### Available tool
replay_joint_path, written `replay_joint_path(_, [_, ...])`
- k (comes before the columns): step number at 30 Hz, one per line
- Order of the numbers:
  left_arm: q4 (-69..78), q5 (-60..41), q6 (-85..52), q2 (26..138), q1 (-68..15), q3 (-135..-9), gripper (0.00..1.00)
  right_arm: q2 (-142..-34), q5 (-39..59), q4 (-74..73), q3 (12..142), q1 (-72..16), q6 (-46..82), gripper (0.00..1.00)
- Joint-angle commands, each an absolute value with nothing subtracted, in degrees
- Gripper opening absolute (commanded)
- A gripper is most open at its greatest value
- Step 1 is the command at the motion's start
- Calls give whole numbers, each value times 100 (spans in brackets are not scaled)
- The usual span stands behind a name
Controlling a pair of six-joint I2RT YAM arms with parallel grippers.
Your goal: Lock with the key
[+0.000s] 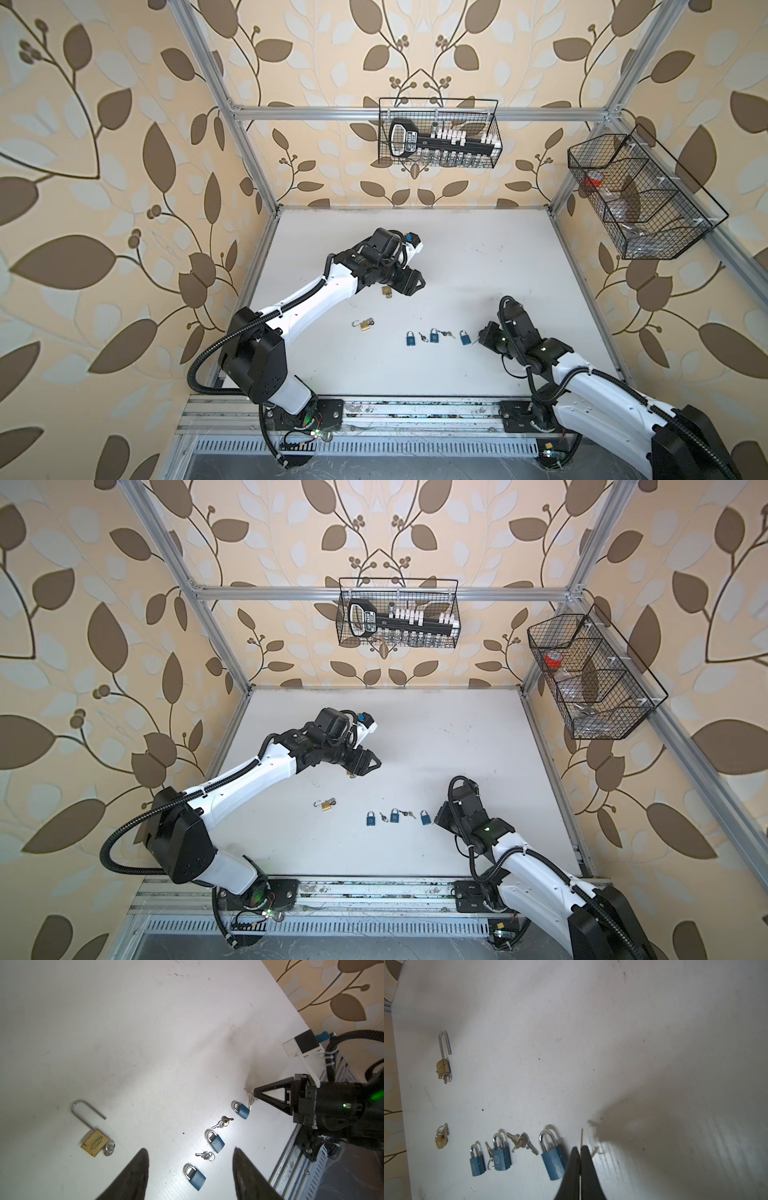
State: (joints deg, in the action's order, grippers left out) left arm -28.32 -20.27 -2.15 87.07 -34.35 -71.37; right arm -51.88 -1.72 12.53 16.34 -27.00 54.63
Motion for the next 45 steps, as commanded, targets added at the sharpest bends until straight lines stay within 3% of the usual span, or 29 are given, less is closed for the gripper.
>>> replay_joint_path(1, [-2530, -1953, -380, 8530, -3379, -7177, 64, -5295, -208, 947, 1560, -2726, 5612, 0])
replay_joint_path(11, [-2530, -1879, -443, 8590, -3375, -7208, 65, -5587, -233, 723, 1536, -2727, 5599, 0])
replay_joint_path(23, [-2297, -1752, -810, 8401, -3322, -6979, 66, -5762, -411, 821, 1654, -2724, 5506, 23])
replay_joint_path(28, [-2124, -1674, -1262, 8086, -3135, -6739, 70, -5407, -1049, 1267, 2019, -2721, 5034, 38])
replay_joint_path(36, [-1761, -1873, -2009, 7320, -2514, -5893, 72, -5628, -969, 613, 2692, -2772, 2980, 83])
replay_joint_path(41, [-1615, -2136, -2539, 6807, -1857, -5275, 73, -6552, -613, 519, 3437, -3182, 2350, 86])
replay_joint_path(45, [-1475, -2557, -2998, 6467, -1107, -4793, 73, -7445, -948, 376, 4093, -3914, 2547, 77])
